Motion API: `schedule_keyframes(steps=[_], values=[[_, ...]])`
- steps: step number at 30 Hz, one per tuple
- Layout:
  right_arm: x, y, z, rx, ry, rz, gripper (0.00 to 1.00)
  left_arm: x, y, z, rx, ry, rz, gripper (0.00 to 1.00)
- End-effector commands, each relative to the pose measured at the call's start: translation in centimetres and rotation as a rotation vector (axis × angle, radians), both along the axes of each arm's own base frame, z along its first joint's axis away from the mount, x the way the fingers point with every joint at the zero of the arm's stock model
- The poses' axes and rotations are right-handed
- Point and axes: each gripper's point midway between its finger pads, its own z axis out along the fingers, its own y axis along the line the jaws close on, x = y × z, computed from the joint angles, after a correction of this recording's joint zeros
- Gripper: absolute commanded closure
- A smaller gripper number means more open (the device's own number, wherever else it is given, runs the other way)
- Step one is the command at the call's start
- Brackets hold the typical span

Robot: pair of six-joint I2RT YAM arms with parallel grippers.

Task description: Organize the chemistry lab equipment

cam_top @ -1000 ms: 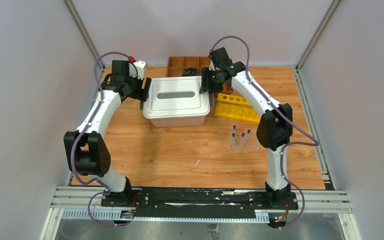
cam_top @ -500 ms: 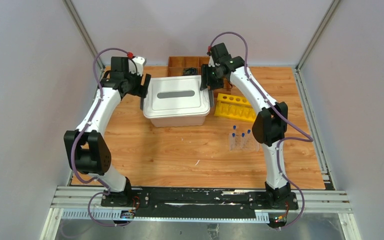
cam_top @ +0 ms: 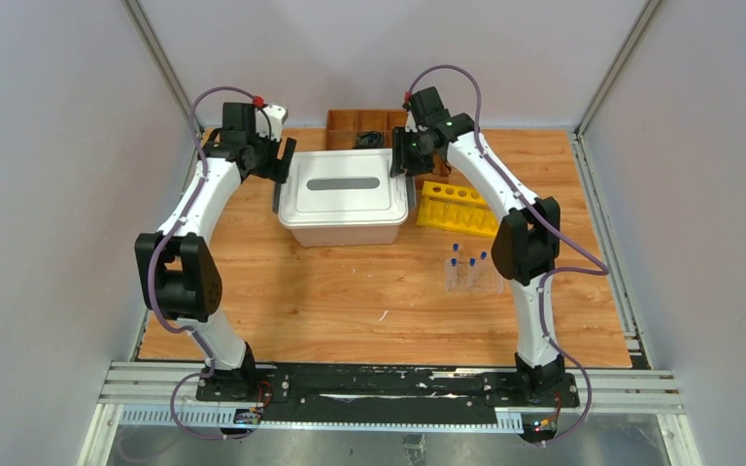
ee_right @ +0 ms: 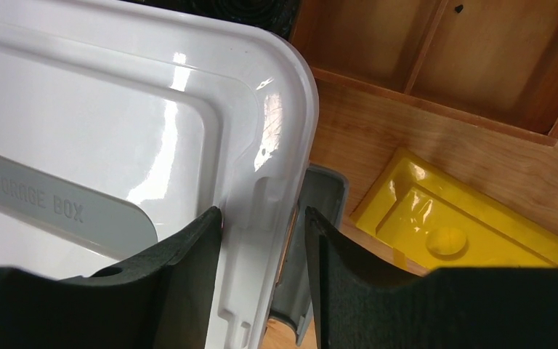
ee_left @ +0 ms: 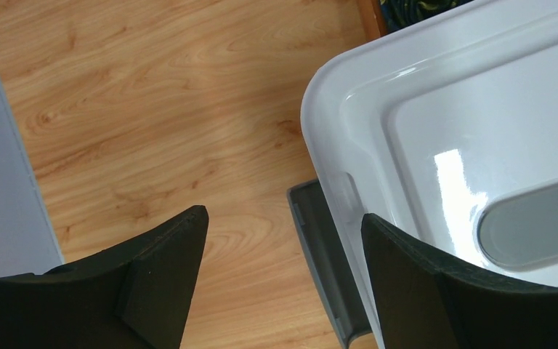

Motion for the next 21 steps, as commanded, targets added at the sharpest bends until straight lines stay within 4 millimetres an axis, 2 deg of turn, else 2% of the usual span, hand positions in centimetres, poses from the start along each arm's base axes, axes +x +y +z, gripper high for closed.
schedule_keyframes(steps=[1, 9, 13, 17, 20, 21], values=[[0.2, -2.9, -1.3, -0.083, 0.020, -0.041, 0.51, 1.3, 0.4, 1.1, 0.005, -0.042, 0.014, 0.18], [-0.2, -3.3, -1.7, -0.093, 0.042, -0.037, 0.48, 1.9, 1.1, -1.1, 0.045, -0.013, 0.032, 0.18], [-0.2, -3.5, -0.5, -0.082, 0.024, -0.038, 0.43, 2.0, 1.1, -2.1, 0.042, 0.011, 0.034, 0.19], [-0.4, -4.0, 2.0, -0.068, -0.021, -0.054, 0.24, 1.5, 1.2, -1.9, 0.044, 0.013, 0.039, 0.17], [-0.9, -4.2, 3.7, -0.021, -0.037, -0.076, 0.07, 1.0, 1.1, -0.7, 0.036, -0.012, 0.027, 0.15], [-1.2, -4.2, 4.1, -0.003, -0.043, -0.080, 0.05, 0.8, 1.1, -0.2, 0.030, -0.018, 0.023, 0.14]])
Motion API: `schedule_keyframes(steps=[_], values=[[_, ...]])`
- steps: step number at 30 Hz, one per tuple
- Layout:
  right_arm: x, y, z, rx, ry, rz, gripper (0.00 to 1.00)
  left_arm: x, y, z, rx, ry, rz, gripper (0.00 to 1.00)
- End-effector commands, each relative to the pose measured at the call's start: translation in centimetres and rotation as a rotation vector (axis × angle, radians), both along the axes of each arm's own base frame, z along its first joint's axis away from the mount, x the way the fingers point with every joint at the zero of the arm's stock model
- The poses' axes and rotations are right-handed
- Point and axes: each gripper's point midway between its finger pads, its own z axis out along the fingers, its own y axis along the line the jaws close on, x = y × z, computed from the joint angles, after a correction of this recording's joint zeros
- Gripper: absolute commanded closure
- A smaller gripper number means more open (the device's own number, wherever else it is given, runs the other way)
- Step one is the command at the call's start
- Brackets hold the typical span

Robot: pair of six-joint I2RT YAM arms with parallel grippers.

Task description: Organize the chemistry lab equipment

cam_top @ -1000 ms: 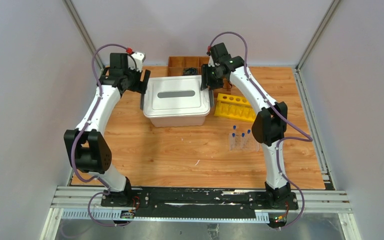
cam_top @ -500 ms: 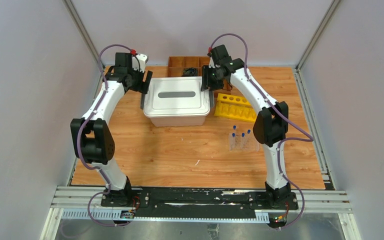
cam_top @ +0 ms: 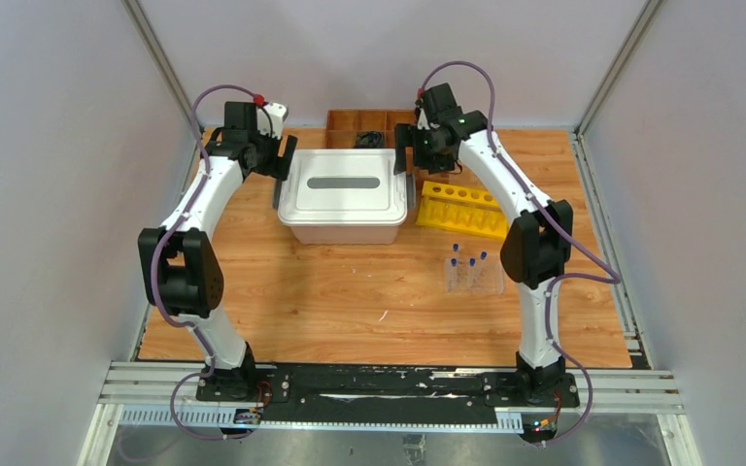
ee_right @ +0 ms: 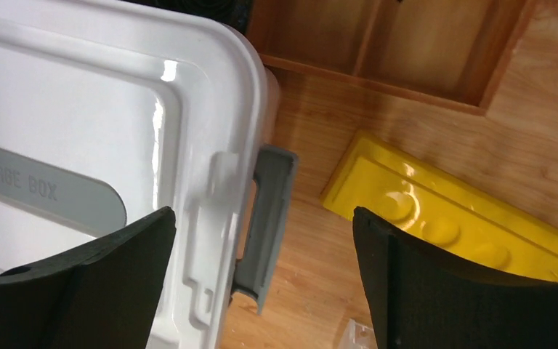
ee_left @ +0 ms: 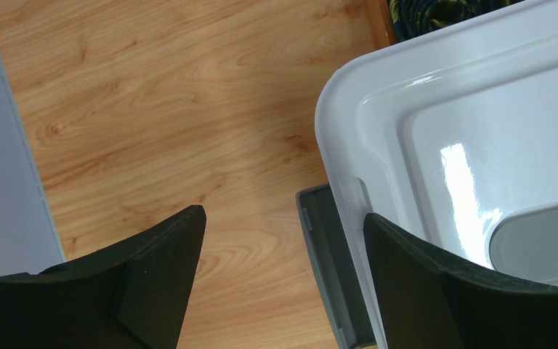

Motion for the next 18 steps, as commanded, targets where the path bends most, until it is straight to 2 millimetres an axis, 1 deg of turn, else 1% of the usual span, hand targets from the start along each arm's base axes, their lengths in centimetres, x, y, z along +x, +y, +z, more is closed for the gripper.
schedule_keyframes(steps=[1, 4, 8, 10, 11, 12, 18], values=[[-1.4, -2.1, 3.6, 0.041, -0.038, -0.053, 0.04, -0.8, 0.6, 1.2, 0.006, -0.015, 0.001, 0.14], [-2.6, -1.6, 4.8, 0.143, -0.041, -0.039, 0.03, -1.1, 0.3, 2.2, -0.008, -0.021, -0.008, 0.12], [-4.4, -0.4, 4.4, 0.273, -0.010, -0.024, 0.02, -1.5, -0.2, 3.5, -0.036, -0.040, -0.021, 0.02], [-5.2, 0.1, 3.4, 0.318, 0.013, -0.022, 0.02, -1.6, -0.4, 4.0, -0.047, -0.049, -0.024, 0.00], [-5.7, 0.1, 2.4, 0.326, 0.035, -0.027, 0.01, -1.7, -0.4, 4.1, -0.050, -0.049, -0.024, 0.00], [-5.9, 0.1, 1.9, 0.335, 0.046, -0.030, 0.01, -1.7, -0.5, 4.1, -0.055, -0.048, -0.026, 0.00], [-6.2, 1.0, -0.2, 0.382, 0.091, -0.028, 0.01, -2.3, -0.8, 4.1, -0.068, -0.044, -0.037, 0.00]])
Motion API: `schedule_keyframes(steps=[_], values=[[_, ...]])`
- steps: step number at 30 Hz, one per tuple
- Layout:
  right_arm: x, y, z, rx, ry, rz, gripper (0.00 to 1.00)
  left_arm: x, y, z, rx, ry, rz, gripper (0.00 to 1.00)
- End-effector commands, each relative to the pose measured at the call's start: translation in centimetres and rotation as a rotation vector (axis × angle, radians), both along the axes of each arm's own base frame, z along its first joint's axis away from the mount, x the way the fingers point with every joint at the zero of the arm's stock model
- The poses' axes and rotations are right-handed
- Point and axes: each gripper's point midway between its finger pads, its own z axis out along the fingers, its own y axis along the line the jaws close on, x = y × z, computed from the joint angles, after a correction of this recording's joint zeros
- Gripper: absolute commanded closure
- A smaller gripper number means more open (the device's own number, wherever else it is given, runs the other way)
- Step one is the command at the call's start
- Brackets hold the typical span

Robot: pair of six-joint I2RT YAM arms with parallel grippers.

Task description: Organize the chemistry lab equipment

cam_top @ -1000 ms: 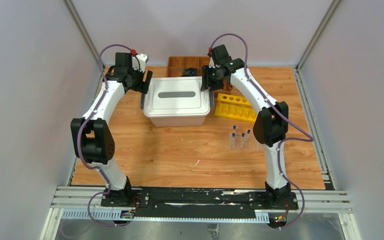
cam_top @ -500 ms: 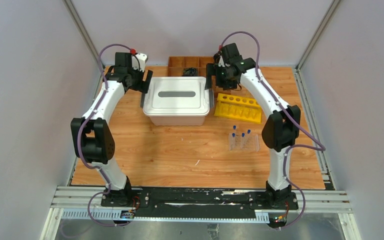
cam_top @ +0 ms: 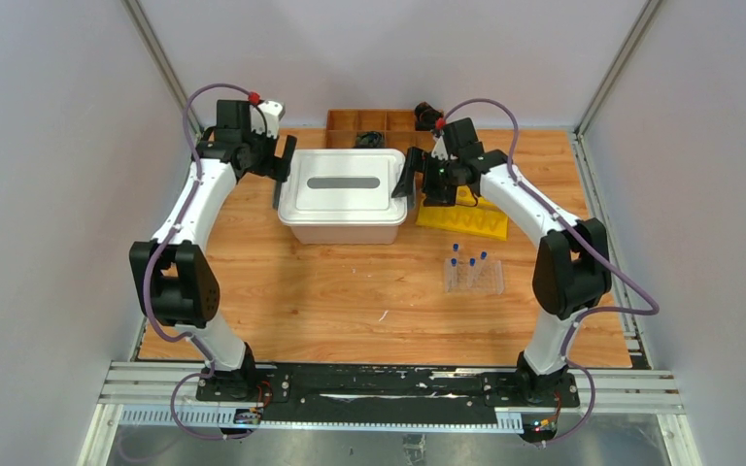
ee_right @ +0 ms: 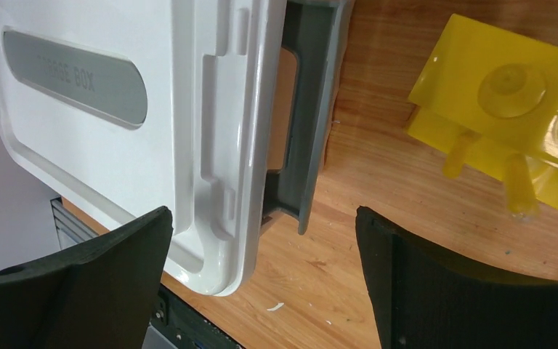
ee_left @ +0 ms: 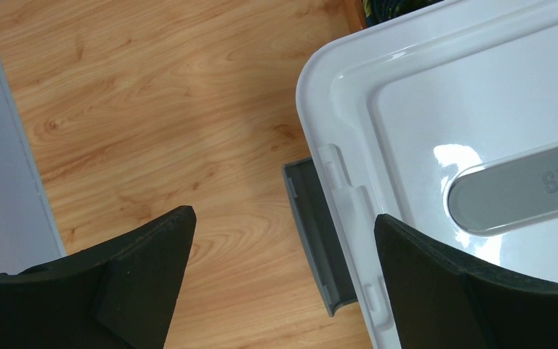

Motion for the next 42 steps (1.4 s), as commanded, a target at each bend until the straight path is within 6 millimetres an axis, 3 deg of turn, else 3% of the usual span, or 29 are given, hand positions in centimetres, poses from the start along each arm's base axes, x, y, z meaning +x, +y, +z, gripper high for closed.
schedule_keyframes(steps=[1, 6, 12, 27, 33, 42], values=[[1.0, 1.0, 0.2, 0.092, -0.009, -0.008, 0.01, -0.5, -0.2, 1.8, -0.028, -0.038, -0.009, 0.00], [1.1, 2.1, -1.1, 0.144, 0.022, 0.015, 0.01, -0.9, -0.1, 1.0, -0.012, -0.026, -0.019, 0.01], [1.3, 2.9, -0.9, 0.269, 0.043, 0.022, 0.02, -1.3, -0.2, 0.3, -0.009, -0.013, -0.040, 0.01], [1.1, 2.2, -0.4, 0.270, 0.024, -0.001, 0.34, -2.9, 0.4, 1.4, -0.084, 0.030, 0.014, 0.00], [1.2, 1.7, -0.7, 0.196, 0.012, -0.021, 0.42, -4.0, 2.2, 1.9, -0.211, 0.016, 0.067, 0.00], [0.9, 0.8, -0.9, -0.056, -0.044, -0.050, 0.45, -6.1, 2.4, -1.7, -0.307, 0.120, 0.081, 0.00]])
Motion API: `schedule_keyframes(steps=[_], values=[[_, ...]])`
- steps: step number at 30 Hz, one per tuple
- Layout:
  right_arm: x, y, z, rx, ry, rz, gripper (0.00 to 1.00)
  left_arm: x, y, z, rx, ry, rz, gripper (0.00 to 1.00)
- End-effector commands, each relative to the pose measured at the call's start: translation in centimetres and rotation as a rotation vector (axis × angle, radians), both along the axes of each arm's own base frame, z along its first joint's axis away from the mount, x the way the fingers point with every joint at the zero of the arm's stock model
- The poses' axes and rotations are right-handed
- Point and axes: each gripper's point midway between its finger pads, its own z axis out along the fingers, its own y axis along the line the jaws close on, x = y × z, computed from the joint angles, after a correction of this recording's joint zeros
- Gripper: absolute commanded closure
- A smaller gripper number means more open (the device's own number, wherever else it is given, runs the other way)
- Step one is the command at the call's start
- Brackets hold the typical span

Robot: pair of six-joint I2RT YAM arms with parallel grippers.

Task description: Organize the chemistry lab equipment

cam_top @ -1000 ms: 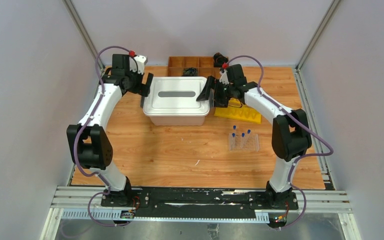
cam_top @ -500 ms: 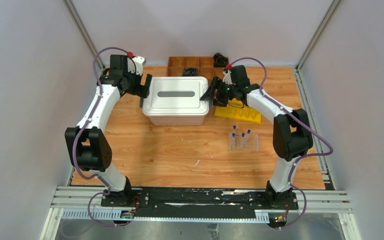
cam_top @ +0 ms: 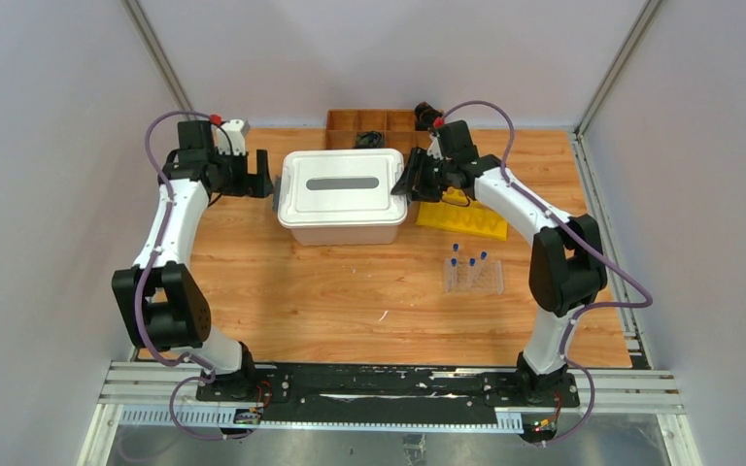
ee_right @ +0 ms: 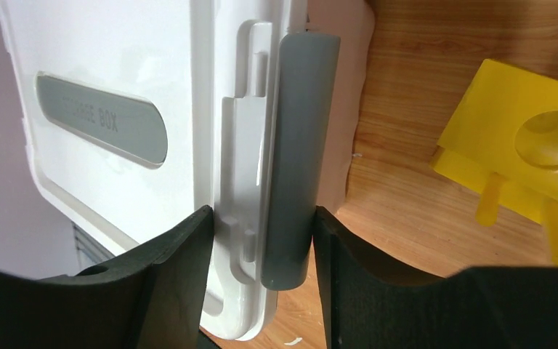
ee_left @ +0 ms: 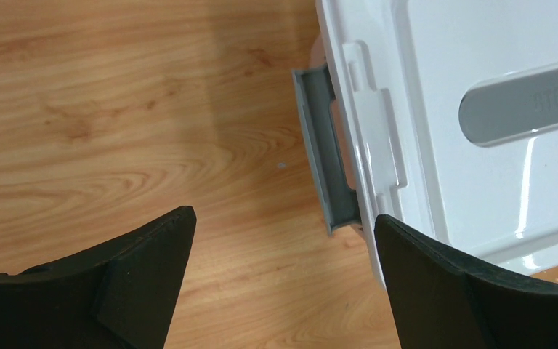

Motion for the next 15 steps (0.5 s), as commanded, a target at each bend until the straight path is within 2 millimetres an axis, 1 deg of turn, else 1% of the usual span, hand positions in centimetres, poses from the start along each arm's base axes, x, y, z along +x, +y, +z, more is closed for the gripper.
schedule_keyframes(steps=[1, 4, 10, 13, 15], values=[[-0.5, -1.2, 0.1, -0.191, -0.039, -0.016, 0.45, -0.8, -0.9, -1.5, -0.087, 0.045, -0.007, 0.00], [-0.5, -1.2, -0.1, -0.252, -0.049, -0.017, 0.45, -0.8, -1.5, -1.9, -0.124, 0.061, -0.013, 0.00], [-0.8, -1.0, -0.4, -0.387, -0.075, -0.010, 0.48, -0.8, -3.1, -1.6, -0.223, 0.068, -0.049, 0.00], [-0.9, -1.3, -0.4, -0.433, -0.082, -0.024, 0.52, -1.1, -3.5, -2.3, -0.244, 0.083, -0.064, 0.00], [-1.0, -1.2, -0.4, -0.433, -0.081, -0.025, 0.55, -1.0, -3.3, -3.1, -0.271, 0.100, -0.032, 0.00]])
